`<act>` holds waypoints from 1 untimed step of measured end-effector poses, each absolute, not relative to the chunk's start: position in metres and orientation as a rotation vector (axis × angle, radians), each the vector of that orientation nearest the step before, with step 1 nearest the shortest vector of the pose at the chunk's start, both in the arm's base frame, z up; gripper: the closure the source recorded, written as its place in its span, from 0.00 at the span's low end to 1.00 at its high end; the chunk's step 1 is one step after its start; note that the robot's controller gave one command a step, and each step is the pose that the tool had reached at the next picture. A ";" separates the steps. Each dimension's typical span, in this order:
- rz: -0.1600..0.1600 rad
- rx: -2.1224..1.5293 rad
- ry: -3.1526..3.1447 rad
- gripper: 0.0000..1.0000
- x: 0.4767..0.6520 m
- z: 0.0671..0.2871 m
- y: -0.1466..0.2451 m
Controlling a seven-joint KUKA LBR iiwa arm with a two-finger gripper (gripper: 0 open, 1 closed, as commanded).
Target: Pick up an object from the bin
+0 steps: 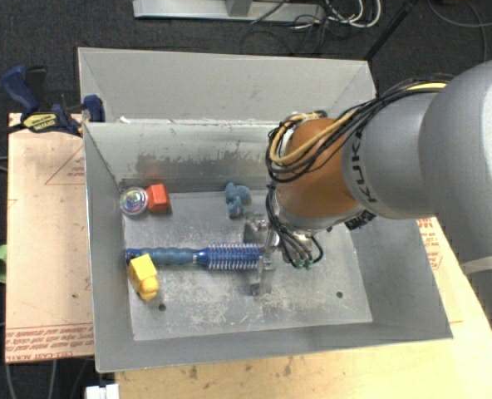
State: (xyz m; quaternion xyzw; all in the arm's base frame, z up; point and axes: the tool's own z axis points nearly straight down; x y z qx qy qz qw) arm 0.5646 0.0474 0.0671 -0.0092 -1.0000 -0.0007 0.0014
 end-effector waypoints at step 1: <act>-0.003 -0.029 -3.142 0.00 0.565 0.067 0.048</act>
Offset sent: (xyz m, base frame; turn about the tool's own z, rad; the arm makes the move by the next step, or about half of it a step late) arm 0.0000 0.0000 0.0000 0.0000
